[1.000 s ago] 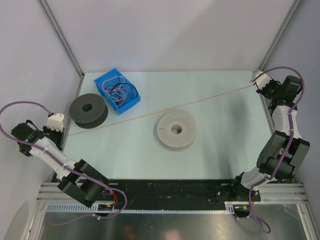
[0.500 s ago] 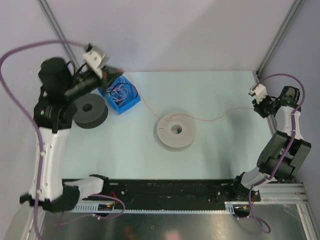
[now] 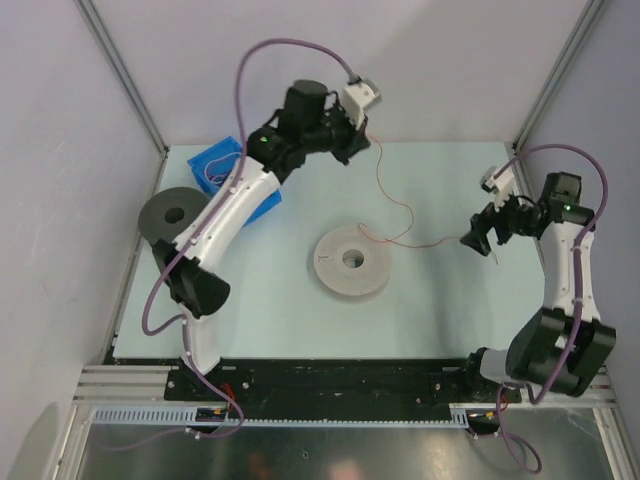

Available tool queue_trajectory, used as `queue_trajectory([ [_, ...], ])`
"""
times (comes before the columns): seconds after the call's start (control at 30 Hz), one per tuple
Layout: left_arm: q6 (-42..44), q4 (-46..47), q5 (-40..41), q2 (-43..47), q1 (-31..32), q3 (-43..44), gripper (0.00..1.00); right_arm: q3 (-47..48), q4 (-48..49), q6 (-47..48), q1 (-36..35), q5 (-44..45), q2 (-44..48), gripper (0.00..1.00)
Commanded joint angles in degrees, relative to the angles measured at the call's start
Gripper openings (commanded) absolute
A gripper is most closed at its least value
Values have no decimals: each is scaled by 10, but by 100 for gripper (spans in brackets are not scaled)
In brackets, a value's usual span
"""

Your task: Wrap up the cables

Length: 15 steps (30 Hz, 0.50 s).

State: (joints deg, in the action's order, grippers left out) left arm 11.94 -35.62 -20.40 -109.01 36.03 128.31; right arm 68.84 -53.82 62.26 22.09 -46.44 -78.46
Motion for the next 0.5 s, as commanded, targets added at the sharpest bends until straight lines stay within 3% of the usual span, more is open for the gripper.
queue_trajectory([
  [0.0, -1, 0, 30, 17, 38, -29, 0, 26, 135, -235, -73, -115, 77, 99],
  [0.17, 1, 1, 24, 28, 60, -96, 0, 26, 312, -466, -163, -144, 110, 98],
  [0.47, -45, 15, -66, 56, 61, -153, 0, 7, 443, -557, -283, -116, 109, 77],
])
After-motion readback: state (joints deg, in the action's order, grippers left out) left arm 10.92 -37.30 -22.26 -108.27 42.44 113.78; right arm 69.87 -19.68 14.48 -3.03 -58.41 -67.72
